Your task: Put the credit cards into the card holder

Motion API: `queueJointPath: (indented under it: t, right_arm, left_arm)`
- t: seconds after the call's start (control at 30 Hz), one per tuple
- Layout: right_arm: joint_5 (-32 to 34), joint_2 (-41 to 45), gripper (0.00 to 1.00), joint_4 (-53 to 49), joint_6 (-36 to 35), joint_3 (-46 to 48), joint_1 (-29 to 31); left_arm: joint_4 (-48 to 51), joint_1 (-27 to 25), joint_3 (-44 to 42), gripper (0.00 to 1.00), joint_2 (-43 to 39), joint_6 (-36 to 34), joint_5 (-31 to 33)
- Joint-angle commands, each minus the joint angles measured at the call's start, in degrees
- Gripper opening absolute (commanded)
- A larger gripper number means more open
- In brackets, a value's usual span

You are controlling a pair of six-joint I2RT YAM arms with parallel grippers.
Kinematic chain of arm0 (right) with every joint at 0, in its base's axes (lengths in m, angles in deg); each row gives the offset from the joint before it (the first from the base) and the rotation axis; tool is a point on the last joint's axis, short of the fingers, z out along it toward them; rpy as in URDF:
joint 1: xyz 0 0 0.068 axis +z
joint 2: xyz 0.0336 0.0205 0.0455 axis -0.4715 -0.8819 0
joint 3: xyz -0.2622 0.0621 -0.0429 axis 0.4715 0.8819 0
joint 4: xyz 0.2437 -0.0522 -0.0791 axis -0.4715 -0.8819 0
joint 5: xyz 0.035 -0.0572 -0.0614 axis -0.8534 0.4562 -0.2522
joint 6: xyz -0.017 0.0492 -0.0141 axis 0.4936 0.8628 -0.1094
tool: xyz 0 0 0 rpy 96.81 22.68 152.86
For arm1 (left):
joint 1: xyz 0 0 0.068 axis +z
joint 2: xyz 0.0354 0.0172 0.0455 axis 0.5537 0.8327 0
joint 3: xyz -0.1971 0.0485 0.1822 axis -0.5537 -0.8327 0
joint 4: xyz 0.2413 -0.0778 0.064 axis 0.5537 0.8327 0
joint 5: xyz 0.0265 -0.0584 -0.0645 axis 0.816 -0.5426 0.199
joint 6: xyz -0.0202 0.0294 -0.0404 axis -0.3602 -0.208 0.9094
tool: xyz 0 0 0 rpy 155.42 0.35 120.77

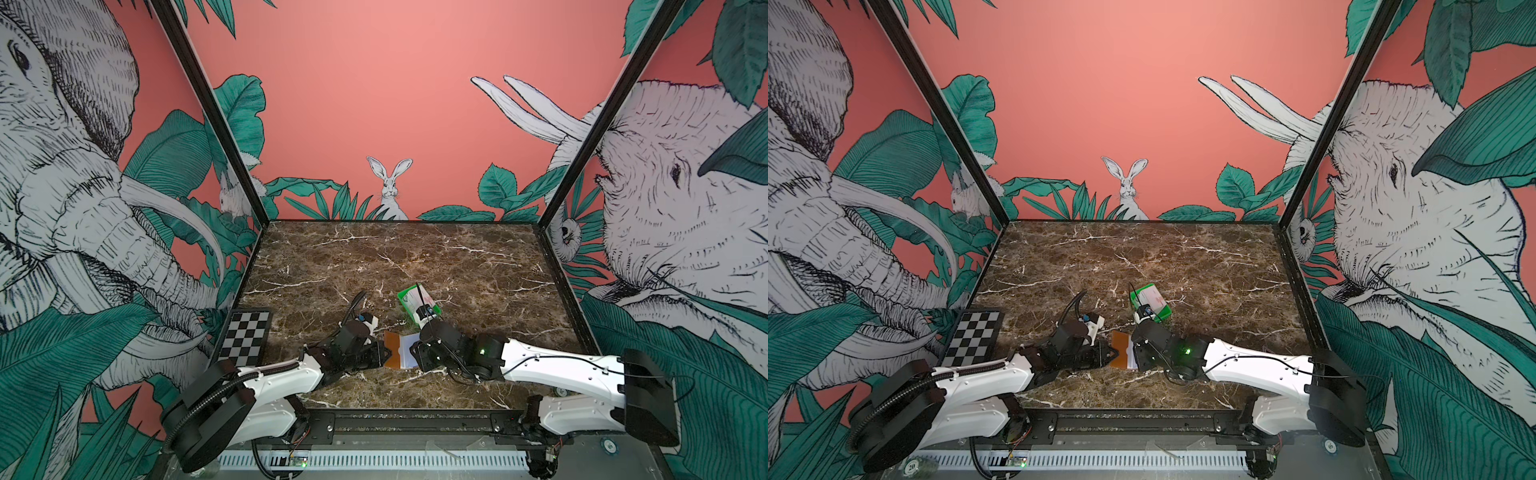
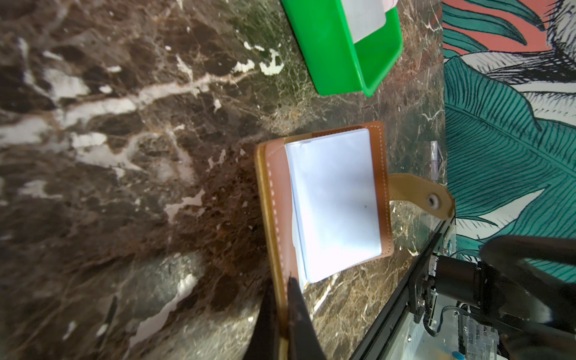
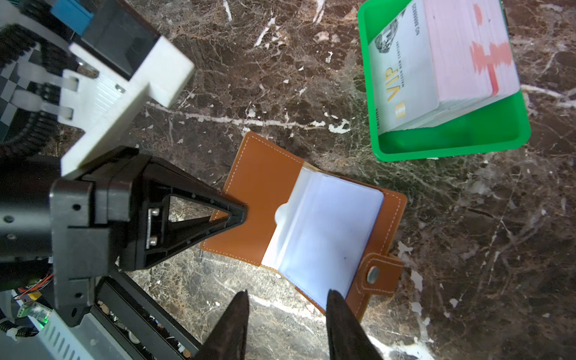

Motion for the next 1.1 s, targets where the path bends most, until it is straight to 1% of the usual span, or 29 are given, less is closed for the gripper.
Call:
queueJointPath:
  t: [0.0, 0.13, 0.23, 0.4, 0.5, 0.6, 0.7, 0.87, 0.93, 1.07]
  right_arm:
    - [0.0, -1.1, 0.4, 1.3, 0.4, -0.3, -0.2]
    - [-1.8, -3.9, 0.39, 2.7, 0.6, -1.3, -0.3]
    - [-2.4, -6.5, 0.38, 3.8, 1.5, -2.0, -0.2]
    - [-2.6, -11.8, 0.38, 4.3, 3.7, -2.9, -0.3]
    - [-3.4, -14.3, 0.37, 6.1, 5.3, -2.2, -0.7]
    - [-4.4, -16.4, 0.37, 8.2, 5.7, -1.9, -1.0]
    - [-5.0, -17.6, 0.35, 9.7, 5.7, -1.8, -1.0]
    - [-7.1, -20.2, 0.33, 12.9, 5.4, -0.5, -1.1]
    - [-7.7, -20.9, 0.33, 13.5, 5.5, -0.2, -1.2]
    - [-8.1, -21.7, 0.31, 14.7, 5.9, 0.7, -1.2]
  left_arm:
    - [-1.3, -0.2, -0.7, 0.0, -0.7, -0.3, -2.1]
    - [-3.4, -0.3, -1.3, 0.0, 0.3, 0.1, -5.1]
    - [-3.1, -0.2, -1.3, 0.0, 0.6, -0.5, -6.7]
    - [0.1, -0.2, -1.0, 0.0, 0.0, -0.9, -5.2]
    - [0.2, -0.2, -0.9, 0.0, -0.2, -0.5, -4.7]
    - [0.1, -0.2, -0.7, 0.07, -0.1, -0.1, -4.8]
    - [1.2, -0.2, -0.7, 0.16, -0.9, 0.1, -4.3]
    - [9.2, -0.1, 1.0, 0.3, -5.1, -2.0, -0.7]
    - [12.6, 0.1, 2.2, 0.34, -7.0, -2.9, 0.0]
    - [17.6, 0.8, 3.9, 0.37, -10.5, -4.1, 0.8]
